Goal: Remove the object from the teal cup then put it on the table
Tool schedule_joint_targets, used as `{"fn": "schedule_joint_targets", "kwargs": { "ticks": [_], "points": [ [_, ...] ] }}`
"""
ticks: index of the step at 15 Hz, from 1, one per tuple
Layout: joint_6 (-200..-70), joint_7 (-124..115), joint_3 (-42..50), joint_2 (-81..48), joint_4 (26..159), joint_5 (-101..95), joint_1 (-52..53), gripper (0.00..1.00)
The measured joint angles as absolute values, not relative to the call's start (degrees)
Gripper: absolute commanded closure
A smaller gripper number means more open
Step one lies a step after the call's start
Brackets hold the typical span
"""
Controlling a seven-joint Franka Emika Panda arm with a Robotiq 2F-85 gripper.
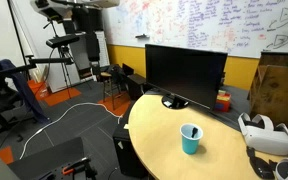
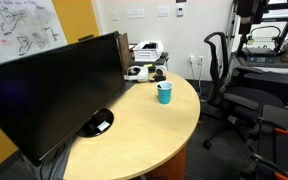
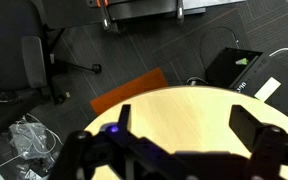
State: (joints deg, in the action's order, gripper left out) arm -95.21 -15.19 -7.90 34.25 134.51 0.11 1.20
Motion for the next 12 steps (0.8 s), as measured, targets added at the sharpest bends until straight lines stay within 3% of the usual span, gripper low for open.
{"fn": "schedule_joint_targets", "kwargs": {
  "ticks": [12],
  "points": [
    [-96.15,-14.74,-7.92,34.26,134.75,-3.27,1.24,0.0]
  ]
}}
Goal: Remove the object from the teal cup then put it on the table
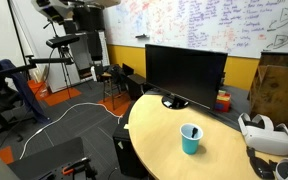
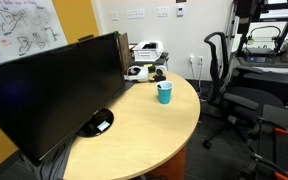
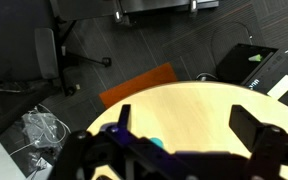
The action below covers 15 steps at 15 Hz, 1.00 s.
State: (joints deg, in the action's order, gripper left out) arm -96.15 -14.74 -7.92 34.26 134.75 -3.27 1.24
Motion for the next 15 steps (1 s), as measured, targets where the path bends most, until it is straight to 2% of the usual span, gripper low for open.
{"fn": "schedule_joint_targets", "kwargs": {
  "ticks": [6,15],
  "points": [
    [-103.55,-13.6,-6.13,34.44,138.36,-15.03,0.21,0.0],
    [-130.33,-3.5,1.98,36.45,149.44,-29.79,-3.84,0.0]
  ]
}}
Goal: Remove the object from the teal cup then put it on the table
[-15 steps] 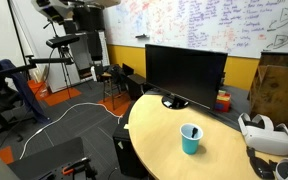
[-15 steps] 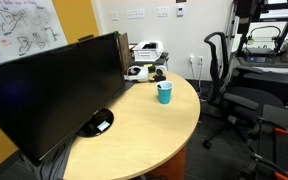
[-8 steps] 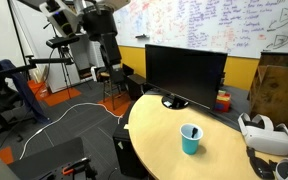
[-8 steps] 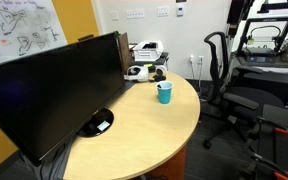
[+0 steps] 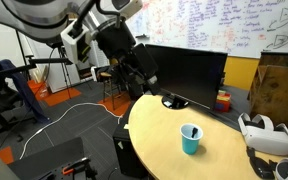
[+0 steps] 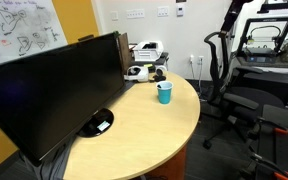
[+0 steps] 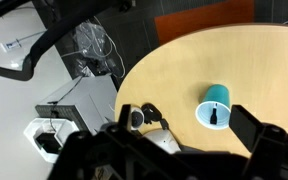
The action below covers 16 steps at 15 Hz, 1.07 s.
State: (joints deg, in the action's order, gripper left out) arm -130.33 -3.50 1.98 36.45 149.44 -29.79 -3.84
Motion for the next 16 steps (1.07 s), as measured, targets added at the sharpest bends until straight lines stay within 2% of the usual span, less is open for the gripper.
{"fn": "schedule_joint_targets", "kwargs": {
  "ticks": [8,16],
  "points": [
    [-153.3,9.33,11.86,35.41,156.5,-24.03,-6.5,0.0],
    [-154.97,14.49,14.47,33.95,156.98,-20.25,-4.74,0.0]
  ]
}}
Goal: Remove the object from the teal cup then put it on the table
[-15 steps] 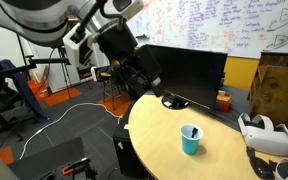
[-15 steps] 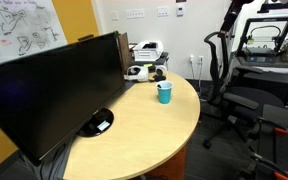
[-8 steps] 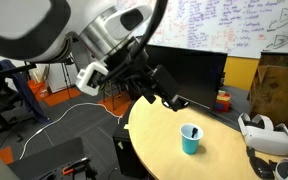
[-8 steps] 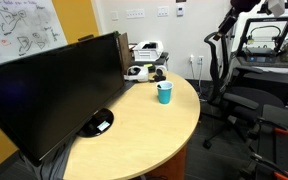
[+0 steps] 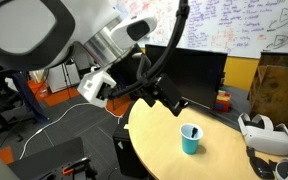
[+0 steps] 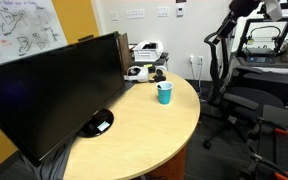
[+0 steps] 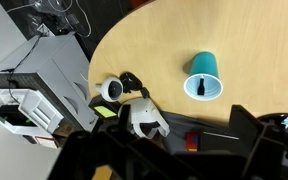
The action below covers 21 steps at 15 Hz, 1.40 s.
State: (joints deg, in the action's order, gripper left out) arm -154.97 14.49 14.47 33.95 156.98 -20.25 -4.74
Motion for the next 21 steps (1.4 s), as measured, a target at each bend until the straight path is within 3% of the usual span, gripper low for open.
{"fn": "schedule_joint_targets", "kwargs": {
  "ticks": [8,21],
  "points": [
    [-163.49,20.28,18.71,29.15,156.98,-9.01,-0.79,0.0],
    [-166.32,41.76,46.31,22.54,153.53,7.77,28.67,0.0]
  ]
}}
